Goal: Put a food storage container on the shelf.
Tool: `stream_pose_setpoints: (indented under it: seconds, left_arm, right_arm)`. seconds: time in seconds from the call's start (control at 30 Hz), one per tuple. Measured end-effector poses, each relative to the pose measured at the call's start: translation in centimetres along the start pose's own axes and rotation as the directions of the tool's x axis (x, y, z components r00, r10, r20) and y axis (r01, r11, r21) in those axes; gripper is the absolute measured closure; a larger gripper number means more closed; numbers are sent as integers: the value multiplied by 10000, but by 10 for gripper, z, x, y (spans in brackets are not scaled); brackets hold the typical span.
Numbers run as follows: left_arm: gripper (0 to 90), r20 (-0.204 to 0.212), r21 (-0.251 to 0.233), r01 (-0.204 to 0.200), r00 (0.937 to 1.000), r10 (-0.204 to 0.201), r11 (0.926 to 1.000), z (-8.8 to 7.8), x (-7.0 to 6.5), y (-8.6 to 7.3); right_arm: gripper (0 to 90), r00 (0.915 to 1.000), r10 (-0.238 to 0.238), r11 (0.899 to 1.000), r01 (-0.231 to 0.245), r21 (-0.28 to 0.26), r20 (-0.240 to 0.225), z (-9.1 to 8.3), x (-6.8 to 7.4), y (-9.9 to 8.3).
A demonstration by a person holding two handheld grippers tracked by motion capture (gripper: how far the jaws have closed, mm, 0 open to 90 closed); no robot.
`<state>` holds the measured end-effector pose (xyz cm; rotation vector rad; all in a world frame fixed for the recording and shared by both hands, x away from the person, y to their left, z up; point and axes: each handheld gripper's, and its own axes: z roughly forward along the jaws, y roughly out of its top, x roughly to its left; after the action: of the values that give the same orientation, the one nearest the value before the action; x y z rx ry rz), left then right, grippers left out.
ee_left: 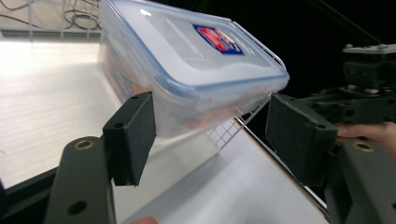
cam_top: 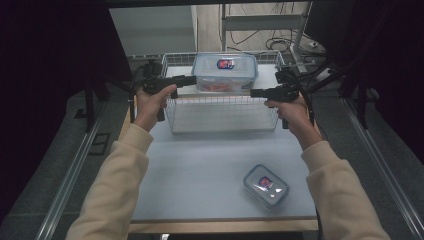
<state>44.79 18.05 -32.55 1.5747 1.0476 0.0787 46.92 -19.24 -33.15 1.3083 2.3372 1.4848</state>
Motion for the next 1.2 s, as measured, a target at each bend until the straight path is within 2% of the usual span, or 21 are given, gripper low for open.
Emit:
stream_pose_setpoints:
  seconds: [0.03,0.07,0.13,0.17,0.4,0.53,0.73,1.0,1.2]
  left_arm:
    - [334,6,22,-14,10000,14,10000,0,1,-1]
    - [333,30,33,62,10000,-62,10000,0,2,-4]
    - [332,73,75,53,10000,-53,10000,-1,3,-5]
    - [333,77,90,147,9999,-148,9999,-1,5,-7]
    - [330,105,19,261,9996,-262,9997,-5,12,-11]
    - [329,145,6,367,9992,-367,9993,-6,13,-13]
    - [327,167,115,301,9994,-303,9995,-3,12,-14]
    - [341,-5,156,160,9999,-160,9998,-1,10,-18]
    - [340,60,252,231,9997,-233,9994,2,10,-22]
  right_arm:
    - [893,10000,0,10000,0,0,0,0,0,0]
    - [893,10000,-46,10000,46,38,-44,9,1,0]
    - [894,10000,-54,10000,54,40,-51,12,2,0]
    - [894,10000,-83,10000,83,12,42,20,3,1]
    - [895,9999,28,9998,-26,-206,101,29,-2,5]
    - [895,9998,100,9996,-96,-270,169,30,-6,6]
    - [896,9995,206,9989,-196,-420,240,29,-8,8]
    - [896,9999,170,9987,-170,-473,6,26,-7,6]
    - [896,9998,184,9980,-188,-607,-60,18,-8,4]
